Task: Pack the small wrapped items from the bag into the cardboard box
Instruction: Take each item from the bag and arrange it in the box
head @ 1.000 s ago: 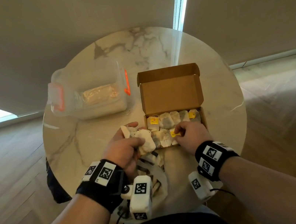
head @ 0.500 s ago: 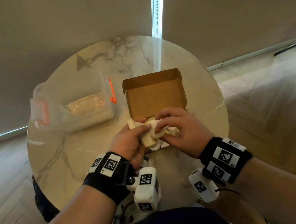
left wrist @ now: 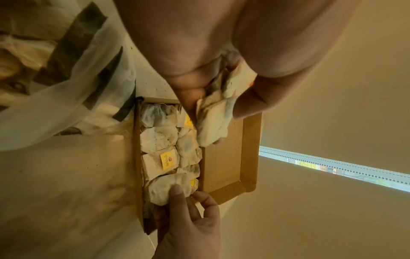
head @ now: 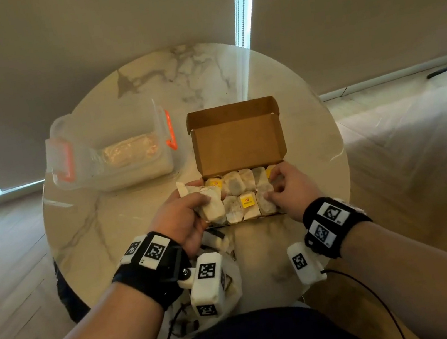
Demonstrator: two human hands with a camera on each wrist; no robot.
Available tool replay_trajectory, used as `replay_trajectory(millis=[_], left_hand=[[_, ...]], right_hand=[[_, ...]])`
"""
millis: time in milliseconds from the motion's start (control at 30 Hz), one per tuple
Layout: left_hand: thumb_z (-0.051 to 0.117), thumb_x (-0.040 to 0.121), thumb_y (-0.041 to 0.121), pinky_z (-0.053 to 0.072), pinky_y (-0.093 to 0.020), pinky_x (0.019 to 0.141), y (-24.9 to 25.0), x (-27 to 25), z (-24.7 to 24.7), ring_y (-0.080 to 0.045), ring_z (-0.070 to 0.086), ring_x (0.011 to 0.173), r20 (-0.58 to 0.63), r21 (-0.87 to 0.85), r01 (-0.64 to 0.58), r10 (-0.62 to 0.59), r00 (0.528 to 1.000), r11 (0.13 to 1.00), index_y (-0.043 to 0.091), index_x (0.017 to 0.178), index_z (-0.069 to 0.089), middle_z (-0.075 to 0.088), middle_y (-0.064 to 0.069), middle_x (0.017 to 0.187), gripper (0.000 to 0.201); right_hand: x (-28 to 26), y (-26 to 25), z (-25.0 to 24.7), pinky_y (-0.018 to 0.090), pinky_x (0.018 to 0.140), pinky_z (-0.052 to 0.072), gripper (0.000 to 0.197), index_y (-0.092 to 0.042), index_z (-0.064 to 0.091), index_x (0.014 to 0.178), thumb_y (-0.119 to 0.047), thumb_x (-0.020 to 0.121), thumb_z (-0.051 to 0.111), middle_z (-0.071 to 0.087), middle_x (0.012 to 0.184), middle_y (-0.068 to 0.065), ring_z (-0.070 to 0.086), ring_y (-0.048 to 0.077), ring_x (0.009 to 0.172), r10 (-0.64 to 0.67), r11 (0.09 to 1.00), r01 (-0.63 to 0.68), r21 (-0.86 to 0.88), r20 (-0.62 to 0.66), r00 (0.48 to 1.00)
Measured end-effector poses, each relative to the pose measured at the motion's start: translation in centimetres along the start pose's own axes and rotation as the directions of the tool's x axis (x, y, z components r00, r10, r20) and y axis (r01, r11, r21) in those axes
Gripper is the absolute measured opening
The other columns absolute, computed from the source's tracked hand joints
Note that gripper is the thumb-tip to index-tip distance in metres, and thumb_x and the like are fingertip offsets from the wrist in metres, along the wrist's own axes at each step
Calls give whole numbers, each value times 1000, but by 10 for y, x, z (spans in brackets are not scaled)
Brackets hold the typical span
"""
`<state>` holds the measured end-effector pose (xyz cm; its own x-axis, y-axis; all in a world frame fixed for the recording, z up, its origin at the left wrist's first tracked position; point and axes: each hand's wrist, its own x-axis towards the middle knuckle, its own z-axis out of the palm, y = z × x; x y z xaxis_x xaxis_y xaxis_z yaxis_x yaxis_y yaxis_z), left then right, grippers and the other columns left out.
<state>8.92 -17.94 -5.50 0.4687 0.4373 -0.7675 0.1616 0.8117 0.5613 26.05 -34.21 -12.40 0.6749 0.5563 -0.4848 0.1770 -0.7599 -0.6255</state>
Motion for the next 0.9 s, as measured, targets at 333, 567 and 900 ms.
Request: replay_trajectory(millis=[333, 567, 900], left_hand=[[51, 96, -18, 66, -39, 70, -4, -1, -6, -40, 74, 107, -30, 15, -6, 6, 1000, 1000, 11, 124, 59, 71, -28, 121, 42], [57, 92, -20, 67, -39, 68, -8, -10, 6, -39, 73, 104, -5, 53, -26, 26, 1000, 998, 8, 119, 62, 71, -25, 117, 39], [70, 83, -17, 64, -43, 75, -21, -4, 40, -36, 75, 93, 81, 143, -121, 111, 991, 982, 2, 128, 59, 74, -26, 109, 50]], right_hand=[[2, 2, 9, 28, 67, 44, 15, -31, 61, 102, -24, 95, 71, 62, 90, -9, 60, 14, 82, -26, 980, 34, -196, 45, 999], [2, 1, 14, 35, 92, 53, 21, -27, 76, 116, -33, 98, 67, 60, 121, -2, 61, 21, 109, -90, 929, 122, -351, 106, 990], [-30, -32, -29, 41, 78, 64, 22, -16, 64, 111, -27, 96, 74, 78, 95, 7, 75, 22, 87, -143, 807, 20, 590, 162, 976]])
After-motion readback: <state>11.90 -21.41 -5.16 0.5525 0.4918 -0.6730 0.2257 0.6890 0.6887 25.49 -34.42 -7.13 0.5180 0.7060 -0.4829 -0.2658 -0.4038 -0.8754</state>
